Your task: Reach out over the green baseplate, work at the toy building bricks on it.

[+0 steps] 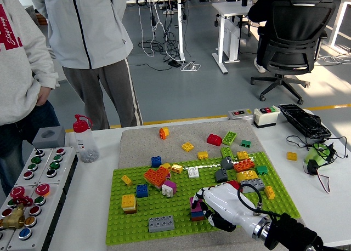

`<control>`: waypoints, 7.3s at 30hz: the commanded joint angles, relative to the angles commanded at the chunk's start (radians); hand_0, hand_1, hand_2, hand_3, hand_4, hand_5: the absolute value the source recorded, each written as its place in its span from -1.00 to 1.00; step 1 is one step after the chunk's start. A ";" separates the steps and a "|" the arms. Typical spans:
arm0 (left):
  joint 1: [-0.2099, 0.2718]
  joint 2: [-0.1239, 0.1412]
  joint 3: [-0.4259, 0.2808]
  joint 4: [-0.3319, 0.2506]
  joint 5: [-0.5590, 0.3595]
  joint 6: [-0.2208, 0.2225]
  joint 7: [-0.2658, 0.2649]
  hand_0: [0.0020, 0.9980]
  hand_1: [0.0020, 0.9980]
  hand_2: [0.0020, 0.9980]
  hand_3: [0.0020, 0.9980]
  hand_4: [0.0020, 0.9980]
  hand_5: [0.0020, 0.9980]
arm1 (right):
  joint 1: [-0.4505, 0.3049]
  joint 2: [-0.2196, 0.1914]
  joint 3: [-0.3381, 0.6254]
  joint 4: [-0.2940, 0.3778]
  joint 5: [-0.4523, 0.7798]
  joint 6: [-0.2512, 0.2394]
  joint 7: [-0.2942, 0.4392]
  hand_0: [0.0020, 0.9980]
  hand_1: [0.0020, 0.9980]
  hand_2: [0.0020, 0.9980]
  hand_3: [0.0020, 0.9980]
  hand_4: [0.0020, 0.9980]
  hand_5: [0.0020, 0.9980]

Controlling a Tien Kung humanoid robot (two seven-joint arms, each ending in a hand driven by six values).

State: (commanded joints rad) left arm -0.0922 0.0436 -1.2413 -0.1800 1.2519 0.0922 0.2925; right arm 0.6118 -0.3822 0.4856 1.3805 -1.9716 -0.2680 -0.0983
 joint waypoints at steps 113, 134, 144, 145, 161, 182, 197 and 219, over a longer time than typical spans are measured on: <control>-0.001 0.000 0.005 0.000 -0.005 -0.001 -0.002 0.39 0.44 0.41 0.27 -0.23 1.00 | -0.134 -0.002 0.155 -0.072 -0.100 -0.044 -0.078 0.36 0.34 0.33 0.41 0.32 -0.70; 0.009 -0.001 0.003 0.000 0.005 -0.002 0.003 0.39 0.44 0.41 0.27 -0.23 1.00 | -0.110 -0.001 0.132 -0.138 -0.116 -0.035 -0.040 0.18 0.32 0.31 0.38 0.30 -0.70; 0.007 0.000 0.006 0.000 0.001 -0.002 0.002 0.39 0.44 0.41 0.27 -0.23 1.00 | -0.102 0.006 0.129 -0.163 -0.119 -0.047 -0.031 0.14 0.30 0.30 0.36 0.26 -0.73; 0.007 0.000 0.007 0.000 0.000 -0.002 0.002 0.39 0.44 0.41 0.27 -0.23 1.00 | -0.101 0.007 0.130 -0.166 -0.120 -0.049 -0.030 0.06 0.25 0.26 0.31 0.23 -0.73; 0.001 0.000 0.011 0.000 -0.007 -0.003 0.000 0.39 0.44 0.41 0.27 -0.23 1.00 | -0.099 0.008 0.133 -0.185 -0.122 -0.065 -0.018 -0.10 0.15 0.19 0.19 0.18 -0.77; 0.000 0.002 0.011 0.000 -0.009 -0.004 0.000 0.39 0.43 0.41 0.27 -0.23 1.00 | -0.092 -0.008 0.202 0.016 -0.101 -0.078 -0.023 -0.16 0.12 0.18 0.17 0.08 -0.83; 0.001 0.003 0.010 0.000 -0.007 -0.004 0.001 0.39 0.43 0.41 0.27 -0.23 1.00 | -0.015 0.025 0.110 0.031 -0.127 -0.040 -0.020 -0.14 0.13 0.18 0.17 0.06 -0.85; 0.007 0.003 0.004 0.000 0.006 -0.002 0.003 0.39 0.44 0.41 0.27 -0.23 1.00 | 0.012 0.033 0.057 0.025 -0.171 0.017 -0.057 -0.16 0.11 0.18 0.17 0.03 -0.85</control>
State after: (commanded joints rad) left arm -0.0854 0.0469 -1.2375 -0.1800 1.2579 0.0898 0.2957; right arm 0.6236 -0.3495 0.5427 1.4051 -2.1421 -0.2507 -0.1554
